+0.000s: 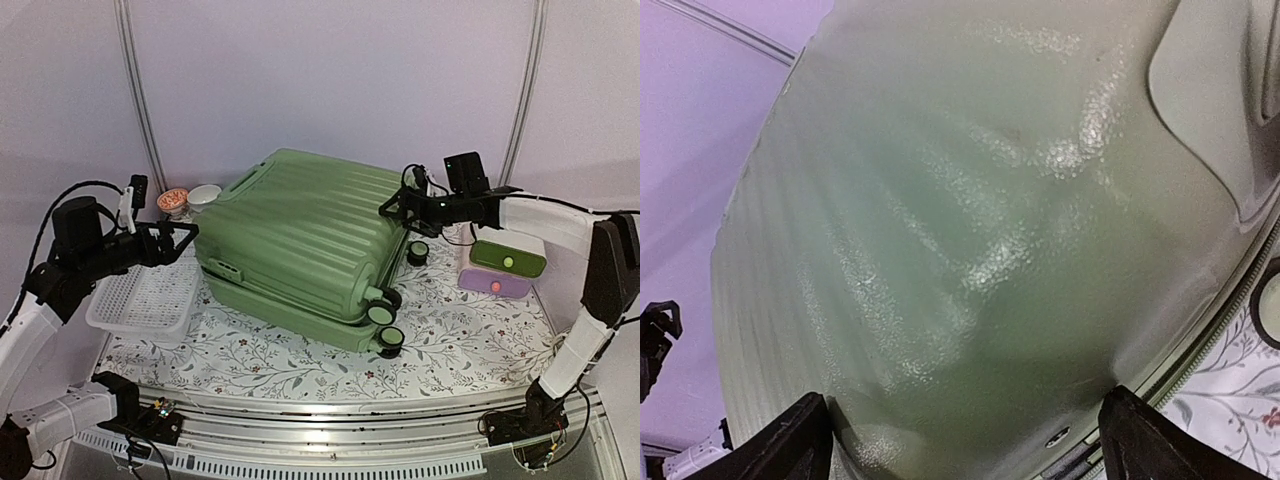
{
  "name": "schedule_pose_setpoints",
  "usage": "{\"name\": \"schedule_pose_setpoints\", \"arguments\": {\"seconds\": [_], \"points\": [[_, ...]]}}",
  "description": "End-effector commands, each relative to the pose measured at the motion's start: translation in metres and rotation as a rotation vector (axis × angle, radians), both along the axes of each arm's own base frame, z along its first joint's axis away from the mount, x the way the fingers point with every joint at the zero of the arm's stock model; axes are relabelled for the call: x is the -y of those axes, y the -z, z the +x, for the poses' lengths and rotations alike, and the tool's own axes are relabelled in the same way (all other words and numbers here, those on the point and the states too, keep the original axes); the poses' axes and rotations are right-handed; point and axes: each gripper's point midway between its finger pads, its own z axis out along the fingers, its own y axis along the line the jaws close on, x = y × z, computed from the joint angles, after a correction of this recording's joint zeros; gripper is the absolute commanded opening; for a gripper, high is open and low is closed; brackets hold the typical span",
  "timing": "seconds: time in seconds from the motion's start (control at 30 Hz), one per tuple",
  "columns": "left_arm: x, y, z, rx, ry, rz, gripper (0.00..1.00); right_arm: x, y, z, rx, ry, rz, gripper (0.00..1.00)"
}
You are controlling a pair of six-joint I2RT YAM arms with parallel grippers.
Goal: Open, take out, and arrange the luggage
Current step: Rotate the luggage at the center of the board.
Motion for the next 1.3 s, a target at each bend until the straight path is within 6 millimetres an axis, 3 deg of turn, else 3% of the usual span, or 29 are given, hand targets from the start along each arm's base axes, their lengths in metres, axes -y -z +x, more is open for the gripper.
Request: {"name": "schedule_pose_setpoints", "arguments": {"seconds": [0.0, 0.17, 0.33, 0.63, 0.77, 1.27], "points": [[0.004, 0.010, -0.008, -0.041, 0.027, -0.005, 0.98, 0.006, -0.017, 0.030, 0.123, 0.026, -0.072, 0.93], [0.001, 0.012, -0.014, -0.040, 0.020, 0.001, 0.98, 0.022, -0.046, 0.011, 0.208, 0.026, -0.135, 0.94], [0.001, 0.009, -0.016, -0.035, 0.022, -0.007, 0.98, 0.031, -0.075, -0.026, 0.304, -0.014, -0.235, 0.94], [0.007, 0.017, -0.023, -0.077, 0.052, -0.057, 0.98, -0.030, -0.112, -0.134, 0.498, -0.269, -0.210, 0.94], [0.010, 0.028, -0.025, -0.106, 0.073, -0.061, 0.98, -0.030, -0.122, -0.162, 0.562, -0.302, -0.193, 0.94], [0.013, 0.038, -0.025, -0.130, 0.080, -0.084, 0.98, 0.015, -0.053, -0.203, 0.418, -0.245, -0.185, 0.96]]}}
